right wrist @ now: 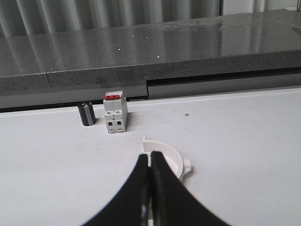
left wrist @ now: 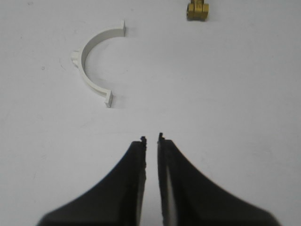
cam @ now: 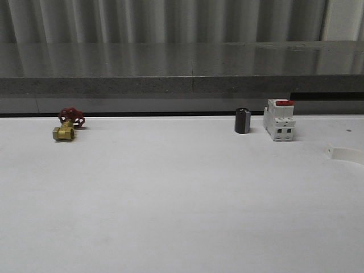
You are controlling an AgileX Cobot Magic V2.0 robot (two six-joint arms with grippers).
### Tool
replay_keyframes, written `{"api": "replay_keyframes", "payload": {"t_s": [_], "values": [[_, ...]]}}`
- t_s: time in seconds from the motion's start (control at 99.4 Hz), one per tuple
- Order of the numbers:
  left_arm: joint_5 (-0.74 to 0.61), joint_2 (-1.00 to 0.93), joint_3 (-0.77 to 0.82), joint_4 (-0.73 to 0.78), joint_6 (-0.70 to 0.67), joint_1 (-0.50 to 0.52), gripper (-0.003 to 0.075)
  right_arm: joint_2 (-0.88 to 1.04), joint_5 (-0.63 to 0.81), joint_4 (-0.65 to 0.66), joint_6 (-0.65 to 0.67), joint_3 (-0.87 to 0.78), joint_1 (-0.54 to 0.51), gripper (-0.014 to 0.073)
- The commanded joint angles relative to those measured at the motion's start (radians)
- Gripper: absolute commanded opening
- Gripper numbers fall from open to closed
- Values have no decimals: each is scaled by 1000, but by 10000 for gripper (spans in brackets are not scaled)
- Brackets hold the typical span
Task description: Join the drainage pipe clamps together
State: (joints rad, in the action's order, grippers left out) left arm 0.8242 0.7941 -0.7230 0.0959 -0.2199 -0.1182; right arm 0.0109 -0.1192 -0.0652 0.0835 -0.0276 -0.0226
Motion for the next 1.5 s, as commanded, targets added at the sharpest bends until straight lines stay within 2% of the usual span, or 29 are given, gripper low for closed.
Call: {"api": "replay_keyframes", "payload": {"t_s": [0.0, 0.04, 0.091, 0.161, 0.352, 0.523, 0.634, 0.805, 0.976, 1.207, 1.489], "values": [[-42, 16, -36, -4, 10, 2, 321, 20, 80, 11, -1, 16, -1, -118], [-42, 20, -36, -4, 10, 2, 431, 20, 80, 11, -1, 16, -1, -118], [-44, 24, -36, -4, 10, 2, 530, 20, 80, 11, -1, 16, -1, -118], [-46, 24, -36, -24, 10, 2, 594, 20, 80, 11, -1, 16, -1, -118], [-75, 45, -44, -28, 10, 13, 586, 20, 80, 11, -1, 16, -1, -118], [-51, 200, -133, -30, 67, 87, 586, 20, 80, 11, -1, 16, -1, -118], [-34, 328, -213, -72, 166, 160, 586, 20, 80, 11, -1, 16, -1, -118], [-25, 552, -356, -253, 389, 291, 586, 20, 80, 11, -1, 16, -1, -118], [-25, 742, -474, -270, 501, 375, 586, 20, 80, 11, -1, 16, -1, -118], [-52, 925, -585, -263, 546, 400, 586, 20, 80, 11, -1, 16, -1, -118], [-100, 1071, -636, -263, 576, 398, 586, 20, 80, 11, -1, 16, -1, -118]]}}
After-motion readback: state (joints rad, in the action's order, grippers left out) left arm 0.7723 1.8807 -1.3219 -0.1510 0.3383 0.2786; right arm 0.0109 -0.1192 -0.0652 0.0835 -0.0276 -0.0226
